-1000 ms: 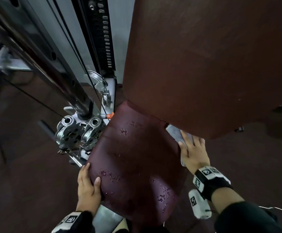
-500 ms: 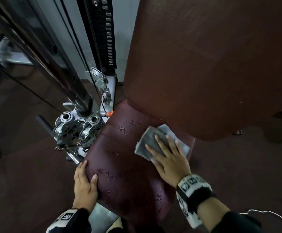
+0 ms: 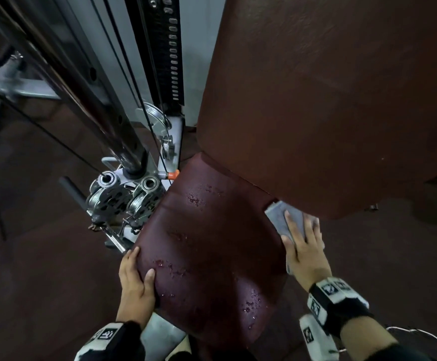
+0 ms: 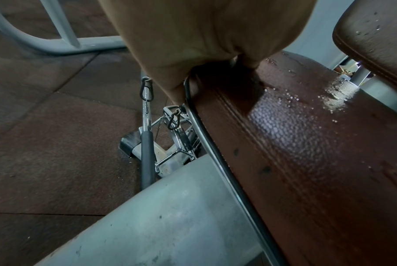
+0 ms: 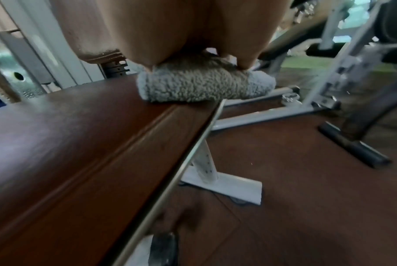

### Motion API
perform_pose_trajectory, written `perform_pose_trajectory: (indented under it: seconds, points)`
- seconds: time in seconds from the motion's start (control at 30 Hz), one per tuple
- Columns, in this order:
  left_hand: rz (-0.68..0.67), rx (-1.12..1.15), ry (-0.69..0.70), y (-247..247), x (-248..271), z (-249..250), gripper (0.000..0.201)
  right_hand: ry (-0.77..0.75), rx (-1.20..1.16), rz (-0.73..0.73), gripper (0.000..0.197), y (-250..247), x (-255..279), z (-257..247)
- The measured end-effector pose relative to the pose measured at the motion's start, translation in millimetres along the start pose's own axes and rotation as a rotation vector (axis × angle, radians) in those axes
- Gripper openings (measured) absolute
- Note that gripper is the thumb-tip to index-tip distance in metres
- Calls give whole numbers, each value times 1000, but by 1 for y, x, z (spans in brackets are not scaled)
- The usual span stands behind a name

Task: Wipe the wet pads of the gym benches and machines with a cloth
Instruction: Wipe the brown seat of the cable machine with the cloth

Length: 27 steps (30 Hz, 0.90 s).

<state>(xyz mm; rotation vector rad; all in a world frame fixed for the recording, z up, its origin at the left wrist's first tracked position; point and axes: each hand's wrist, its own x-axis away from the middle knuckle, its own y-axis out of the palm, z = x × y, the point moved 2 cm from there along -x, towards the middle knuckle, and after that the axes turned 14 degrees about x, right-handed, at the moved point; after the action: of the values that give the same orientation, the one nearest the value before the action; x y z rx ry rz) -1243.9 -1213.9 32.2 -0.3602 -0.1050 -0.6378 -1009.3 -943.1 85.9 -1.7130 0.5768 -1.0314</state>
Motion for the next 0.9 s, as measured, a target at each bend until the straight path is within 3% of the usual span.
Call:
perform_pose_trajectory:
  seconds: [0.2,0.27,0.33,0.43,0.57,0.63,0.7,0.9]
  points:
    - [2,-2,-16,0,0,0,84,-142,213,-3,55,25,44,-11]
    - [2,-7,-20,0,0,0,80,-188,216,52,51,16,42,-30]
    - [7,-17,-27,0,0,0,73,-334,274,83,48,13,34,-49]
    - [2,-9,-31,0,0,-1,79,-433,326,68,51,7,1,-70]
    - [-5,3,-39,0,2,0,69,-307,354,95,52,-14,-44,-78]
    - [-9,21,-38,-1,3,0,74,-181,339,31,52,-20,-53,-67]
    - [0,22,-36,-1,3,1,80,-117,335,40,50,-22,-48,-58]
    - [15,36,-79,-4,-2,2,69,22,141,6,58,-4,3,-40]
